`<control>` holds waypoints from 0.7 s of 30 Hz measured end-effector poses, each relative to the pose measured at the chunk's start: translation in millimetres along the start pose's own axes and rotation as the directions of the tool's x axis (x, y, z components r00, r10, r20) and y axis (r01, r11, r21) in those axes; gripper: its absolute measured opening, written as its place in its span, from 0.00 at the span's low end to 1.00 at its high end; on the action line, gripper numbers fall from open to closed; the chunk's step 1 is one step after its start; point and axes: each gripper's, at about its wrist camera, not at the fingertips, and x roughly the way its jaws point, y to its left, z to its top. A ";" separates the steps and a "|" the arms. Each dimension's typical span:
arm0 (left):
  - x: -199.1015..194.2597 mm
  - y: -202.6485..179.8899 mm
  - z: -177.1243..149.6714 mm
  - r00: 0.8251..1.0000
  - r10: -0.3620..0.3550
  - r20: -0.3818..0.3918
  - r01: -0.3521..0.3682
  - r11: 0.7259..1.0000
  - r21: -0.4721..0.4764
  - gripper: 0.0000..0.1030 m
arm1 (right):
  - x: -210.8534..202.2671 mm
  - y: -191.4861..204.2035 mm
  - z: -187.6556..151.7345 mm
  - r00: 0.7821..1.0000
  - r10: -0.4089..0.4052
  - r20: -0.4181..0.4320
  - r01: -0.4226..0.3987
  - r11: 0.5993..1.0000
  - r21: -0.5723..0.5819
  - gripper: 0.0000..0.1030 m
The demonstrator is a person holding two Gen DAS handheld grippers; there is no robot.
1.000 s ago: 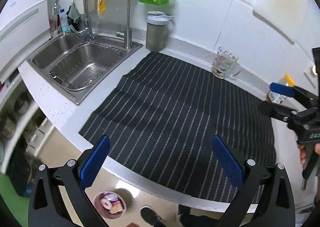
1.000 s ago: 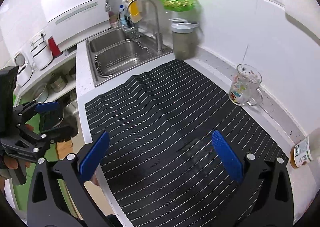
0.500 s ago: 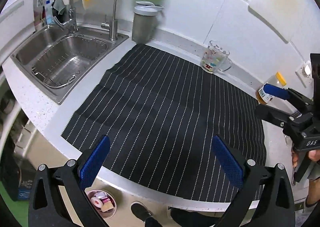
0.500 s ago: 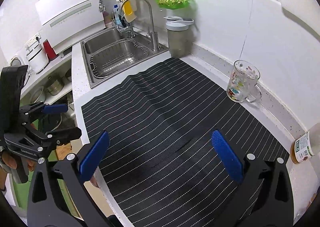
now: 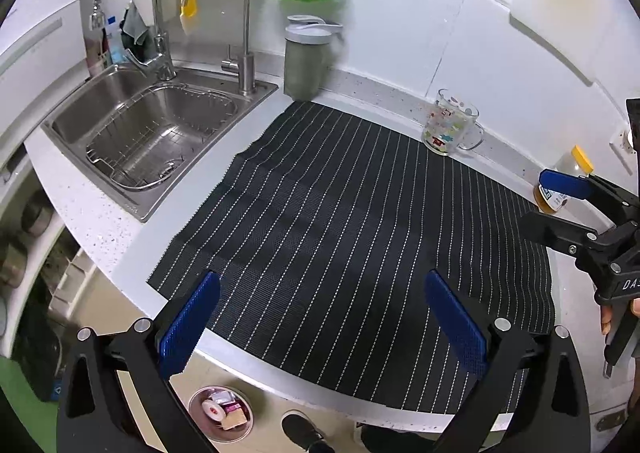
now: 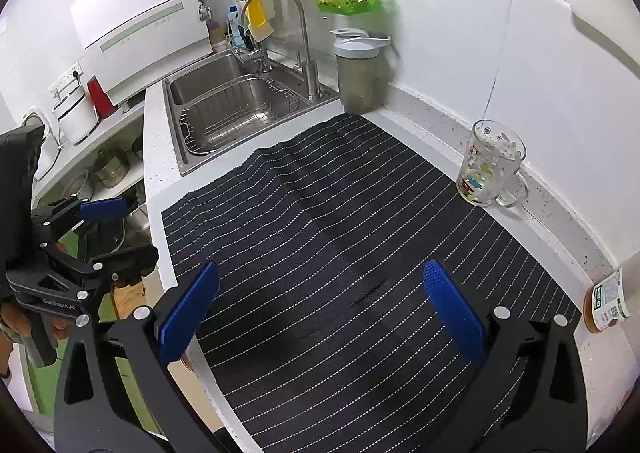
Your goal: Collect trash
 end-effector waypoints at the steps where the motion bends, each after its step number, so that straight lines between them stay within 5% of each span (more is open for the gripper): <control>1: -0.2 0.4 0.6 1.000 0.003 0.002 -0.003 1.000 0.000 0.95 | 0.8 0.0 0.3 1.000 0.001 -0.001 -0.001 1.000 0.000 0.97; 21: 0.2 2.2 3.1 1.000 0.011 0.008 -0.011 1.000 0.008 0.95 | 6.3 1.5 3.2 1.000 0.005 -0.007 -0.005 1.000 -0.006 0.97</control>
